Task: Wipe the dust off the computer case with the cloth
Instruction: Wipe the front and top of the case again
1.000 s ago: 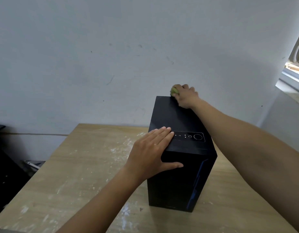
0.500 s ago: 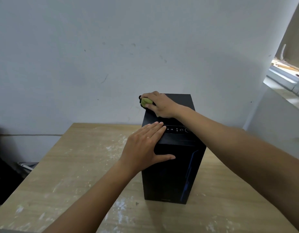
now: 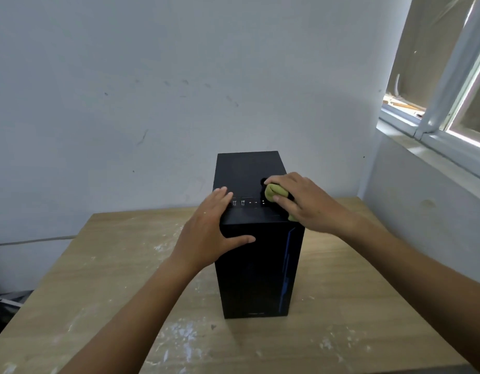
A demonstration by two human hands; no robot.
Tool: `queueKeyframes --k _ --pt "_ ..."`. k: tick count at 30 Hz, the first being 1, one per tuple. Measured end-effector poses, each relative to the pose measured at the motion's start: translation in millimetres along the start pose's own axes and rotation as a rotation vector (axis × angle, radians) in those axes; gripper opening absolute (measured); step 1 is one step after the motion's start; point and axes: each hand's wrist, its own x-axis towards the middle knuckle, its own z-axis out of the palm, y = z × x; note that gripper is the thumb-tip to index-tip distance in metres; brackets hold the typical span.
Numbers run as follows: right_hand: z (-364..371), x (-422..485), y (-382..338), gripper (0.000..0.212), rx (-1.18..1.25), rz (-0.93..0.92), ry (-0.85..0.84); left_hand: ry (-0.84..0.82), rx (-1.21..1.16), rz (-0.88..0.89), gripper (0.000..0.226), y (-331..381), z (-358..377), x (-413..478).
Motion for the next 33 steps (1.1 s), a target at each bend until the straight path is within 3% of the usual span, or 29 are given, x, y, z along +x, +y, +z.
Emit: queueKeyframes --k 6,10,13,16,20,24,30,33 --pt "28 -20 -53 0.037 -0.160 -0.056 0.143 -0.001 -0.417 -0.179 0.127 -1 4 -5" --pt "55 -9 -93 0.038 -0.184 -0.087 0.207 0.019 -0.494 -0.197 0.117 -4 3 -8" --pt "66 -3 -113 0.046 -0.115 -0.091 0.190 0.035 -0.517 -0.165 0.107 -8 -5 -11" --pt "61 -7 -117 0.054 0.120 -0.032 0.142 0.043 -0.540 -0.125 0.103 -16 -14 -18" --pt "40 -23 -114 0.035 0.349 -0.004 0.116 -0.002 -0.546 0.007 0.079 -23 -31 -24" --pt "29 -42 -115 0.030 0.488 0.057 0.192 -0.038 -0.545 0.089 0.060 -15 -50 -27" --pt "7 -65 -121 0.019 0.425 0.073 0.282 -0.161 -0.556 0.098 0.043 -5 -67 -30" --pt "-10 -74 -129 0.015 0.392 0.067 0.320 -0.263 -0.568 0.137 0.054 0 -75 -30"
